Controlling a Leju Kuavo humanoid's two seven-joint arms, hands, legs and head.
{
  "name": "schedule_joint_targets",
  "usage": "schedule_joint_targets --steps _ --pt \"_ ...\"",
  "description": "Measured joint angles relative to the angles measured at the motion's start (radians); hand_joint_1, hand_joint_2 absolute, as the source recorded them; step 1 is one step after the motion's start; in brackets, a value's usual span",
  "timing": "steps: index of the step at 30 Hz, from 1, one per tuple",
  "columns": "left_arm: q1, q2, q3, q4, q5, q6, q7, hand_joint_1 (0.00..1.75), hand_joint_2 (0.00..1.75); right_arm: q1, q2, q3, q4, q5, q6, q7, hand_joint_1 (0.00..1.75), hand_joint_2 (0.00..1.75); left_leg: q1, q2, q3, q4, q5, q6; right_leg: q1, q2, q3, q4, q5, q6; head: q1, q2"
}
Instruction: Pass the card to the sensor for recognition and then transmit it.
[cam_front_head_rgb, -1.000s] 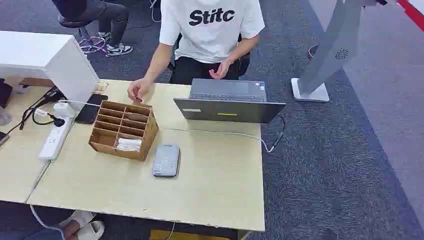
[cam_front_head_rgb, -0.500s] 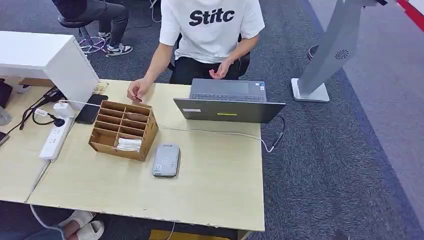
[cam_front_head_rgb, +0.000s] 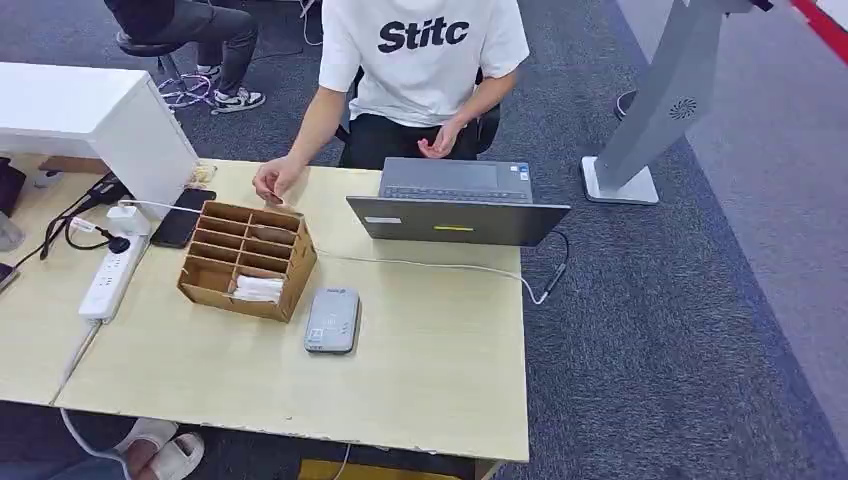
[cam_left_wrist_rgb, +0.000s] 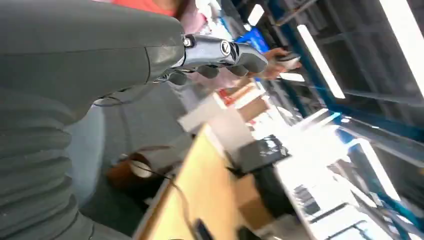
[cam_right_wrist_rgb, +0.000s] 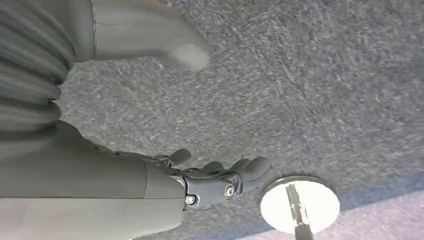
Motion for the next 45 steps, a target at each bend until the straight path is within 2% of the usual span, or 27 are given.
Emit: schedule_joint_targets --steps 4,12,18,30,45 --pt "-0.048 0.037 -0.108 -0.057 -0.049 -0.001 0.037 0.00 1.75 0.000 0.012 0.010 -0.002 -0.002 -0.001 0.029 0.00 1.75 0.000 0.000 0.000 0.000 0.001 0.000 0.000 0.000 0.000 0.000 0.001 -0.001 0.000 0.000" --pt "-0.191 0.115 -0.303 -0.097 -0.173 -0.026 0.151 0.00 1.75 0.004 0.034 0.051 -0.010 -0.004 -0.002 0.090 0.00 1.75 0.000 0.000 0.000 0.000 0.003 0.000 0.000 0.000 0.000 0.000 0.003 0.000 0.000 0.000" --pt "-0.310 0.166 -0.408 -0.088 -0.218 -0.096 0.243 0.00 1.75 0.006 0.043 0.081 -0.020 -0.004 -0.002 0.131 0.00 1.75 0.000 0.000 -0.001 0.000 0.004 0.000 0.000 0.001 -0.002 0.000 0.005 0.000 0.000 0.000" --pt "-0.577 0.209 -0.531 0.147 -0.266 -0.234 0.379 0.00 1.75 0.010 0.047 0.138 -0.039 0.010 -0.002 0.190 0.00 1.75 0.000 0.001 -0.002 0.000 0.006 -0.001 0.000 0.002 -0.003 0.000 0.007 -0.001 0.000 0.000" --pt "-0.860 0.207 -0.718 0.486 -0.410 -0.332 0.505 0.00 1.75 0.011 0.056 0.244 -0.063 0.050 -0.002 0.271 0.00 1.75 0.000 0.002 -0.004 0.001 0.008 0.000 0.000 0.002 -0.004 0.000 0.008 0.000 0.000 0.000"
